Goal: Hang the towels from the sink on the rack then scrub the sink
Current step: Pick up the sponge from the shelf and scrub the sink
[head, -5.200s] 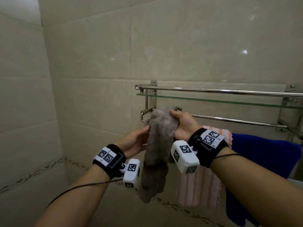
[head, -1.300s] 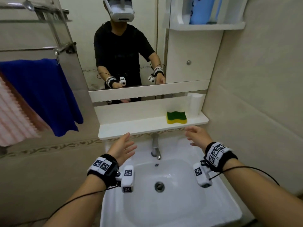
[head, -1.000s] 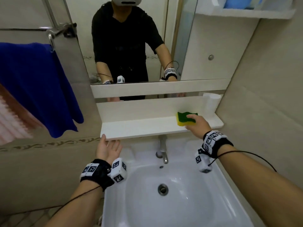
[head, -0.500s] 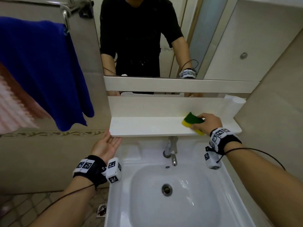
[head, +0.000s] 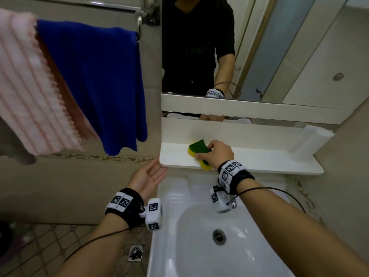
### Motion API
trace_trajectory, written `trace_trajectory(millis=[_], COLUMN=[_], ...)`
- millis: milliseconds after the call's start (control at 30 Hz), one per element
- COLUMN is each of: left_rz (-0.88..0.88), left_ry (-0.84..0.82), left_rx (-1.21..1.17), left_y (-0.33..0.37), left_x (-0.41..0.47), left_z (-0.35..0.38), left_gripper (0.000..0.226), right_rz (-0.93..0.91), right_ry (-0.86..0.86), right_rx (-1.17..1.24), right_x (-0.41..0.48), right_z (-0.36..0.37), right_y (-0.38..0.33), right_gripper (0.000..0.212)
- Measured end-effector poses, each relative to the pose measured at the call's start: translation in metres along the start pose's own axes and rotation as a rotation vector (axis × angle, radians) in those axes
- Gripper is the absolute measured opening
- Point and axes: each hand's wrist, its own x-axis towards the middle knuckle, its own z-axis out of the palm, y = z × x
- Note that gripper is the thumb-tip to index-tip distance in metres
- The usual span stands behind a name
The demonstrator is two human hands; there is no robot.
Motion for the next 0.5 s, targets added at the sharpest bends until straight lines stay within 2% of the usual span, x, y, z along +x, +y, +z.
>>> trace_trajectory(millis=[133, 300, 400, 500], left_rz=[0.000, 0.023, 0.043, 0.077], left_ry=[-0.001, 0.039, 0.105, 0.110], left_rx=[0.038, 0.060, 0.076, 0.098], left_y=[0.007, 0.018, 0.020, 0.021], left_x=[-0.007, -0.023, -0.029, -0.033], left_z=[-0.010, -0.015, -0.012, -0.003], left_gripper=[0.038, 0.026, 0.020, 0.012], right_rz=[-0.066, -0.181, -0.249, -0.236], right_ry=[-0.027, -0.089, -0.181, -0.216], right_rx=[-0.007, -0.005, -0.032, -0.043], right_x=[-0.003, -0.013, -0.021, -0.025], right_z=[0.028, 0.048, 0.047, 0.034], right_y=[-0.036, -0.065, -0.064, -0.045], right_gripper=[0.044, 0.040, 0.039, 0.038])
